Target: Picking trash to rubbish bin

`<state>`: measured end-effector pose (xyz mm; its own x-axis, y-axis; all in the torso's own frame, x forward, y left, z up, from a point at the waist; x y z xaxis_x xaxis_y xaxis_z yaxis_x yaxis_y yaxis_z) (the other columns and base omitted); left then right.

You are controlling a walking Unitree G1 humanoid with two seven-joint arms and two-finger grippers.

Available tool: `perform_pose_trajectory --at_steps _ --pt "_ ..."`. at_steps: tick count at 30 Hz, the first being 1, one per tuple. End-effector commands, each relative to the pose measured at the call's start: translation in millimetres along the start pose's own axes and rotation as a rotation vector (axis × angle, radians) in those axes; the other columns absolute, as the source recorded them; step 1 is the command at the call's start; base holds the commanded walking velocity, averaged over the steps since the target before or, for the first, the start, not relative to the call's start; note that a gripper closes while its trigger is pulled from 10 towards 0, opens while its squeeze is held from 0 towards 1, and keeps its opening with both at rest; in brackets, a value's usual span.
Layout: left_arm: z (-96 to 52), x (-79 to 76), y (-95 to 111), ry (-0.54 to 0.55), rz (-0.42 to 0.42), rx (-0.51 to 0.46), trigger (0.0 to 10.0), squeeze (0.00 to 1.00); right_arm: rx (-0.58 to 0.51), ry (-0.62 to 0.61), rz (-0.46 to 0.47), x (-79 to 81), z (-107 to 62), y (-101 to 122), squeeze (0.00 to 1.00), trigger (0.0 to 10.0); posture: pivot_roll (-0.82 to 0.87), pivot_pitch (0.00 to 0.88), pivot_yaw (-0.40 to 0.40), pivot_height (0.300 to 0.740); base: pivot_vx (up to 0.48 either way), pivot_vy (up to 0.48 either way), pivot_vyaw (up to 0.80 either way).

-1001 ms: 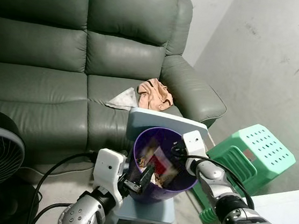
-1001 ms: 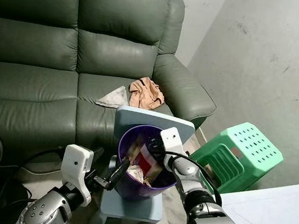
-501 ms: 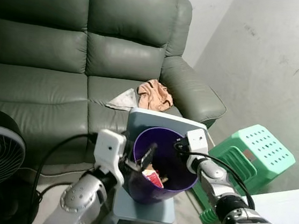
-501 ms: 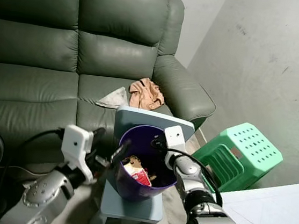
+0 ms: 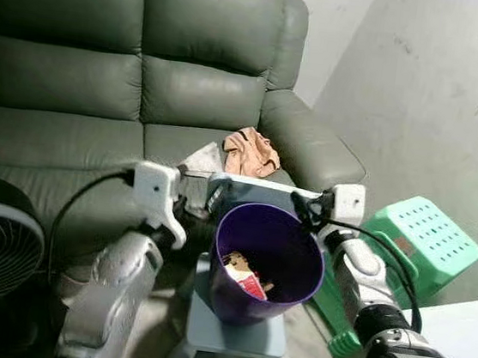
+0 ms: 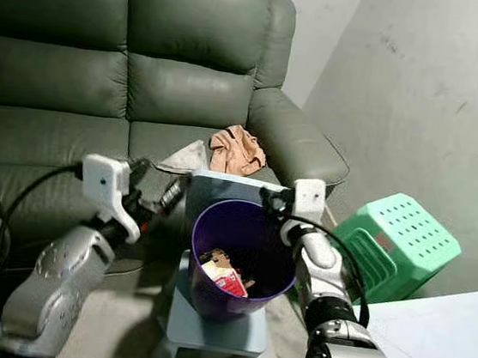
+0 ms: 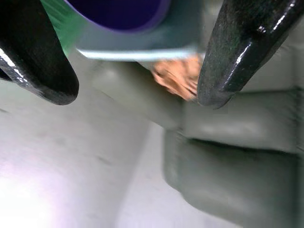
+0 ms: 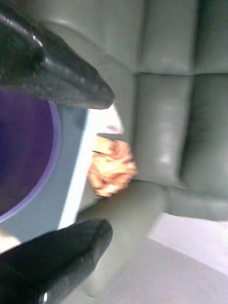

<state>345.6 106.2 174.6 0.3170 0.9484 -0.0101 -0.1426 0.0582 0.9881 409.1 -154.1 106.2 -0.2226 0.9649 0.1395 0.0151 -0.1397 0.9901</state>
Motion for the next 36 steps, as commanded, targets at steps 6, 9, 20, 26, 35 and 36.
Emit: perform_pose_trajectory --at_steps 6,9,20,26,35,36 --pt "9.7 32.8 -11.3 0.143 0.064 0.062 10.0 0.0 -0.122 -0.073 -0.025 -26.2 -19.7 15.3 1.0 10.0 0.07 0.0 -0.142 0.74 0.0 0.0 0.0" --pt "10.7 41.3 -13.7 0.161 0.104 0.06 10.0 0.0 -0.161 -0.096 -0.024 -32.9 -28.9 19.8 1.0 10.0 0.06 0.0 -0.136 0.74 0.0 0.0 0.0" --pt "-1.8 75.3 -22.2 0.276 0.146 0.091 10.0 0.0 -0.232 -0.1 -0.035 -27.1 -64.7 29.0 0.0 10.0 0.03 0.0 -0.131 0.74 0.0 0.0 0.0" --pt "-10.8 81.0 -32.0 0.295 0.084 0.123 10.0 0.0 -0.179 -0.154 -0.034 -29.2 -76.9 16.9 0.0 10.0 0.02 0.0 -0.124 0.74 0.0 0.0 0.0" --pt "-6.6 84.8 -29.7 0.287 0.086 0.117 10.0 0.0 -0.145 -0.189 -0.034 -29.3 -75.4 20.2 0.0 10.0 0.01 0.0 -0.113 0.74 0.0 0.0 -0.7" --pt "-5.7 84.8 -28.9 0.285 0.084 0.114 10.0 0.0 -0.145 -0.191 -0.038 -29.6 -75.5 21.2 0.0 10.0 0.01 0.0 -0.113 0.74 0.0 0.0 -0.79"
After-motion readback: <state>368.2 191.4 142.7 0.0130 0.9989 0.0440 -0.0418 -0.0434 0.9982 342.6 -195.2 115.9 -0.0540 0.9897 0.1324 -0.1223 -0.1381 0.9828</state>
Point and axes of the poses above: a point about 5 cm out from each wrist's last joint towards the gripper, its own z axis pointing out of the wrist towards the gripper, its own y axis along the axis of the wrist's last joint, x = y × z, the point moved 5 cm from there along z, pointing out of the wrist towards the gripper, and after that the axes turned 8 degrees about z, right-handed, at the moved point
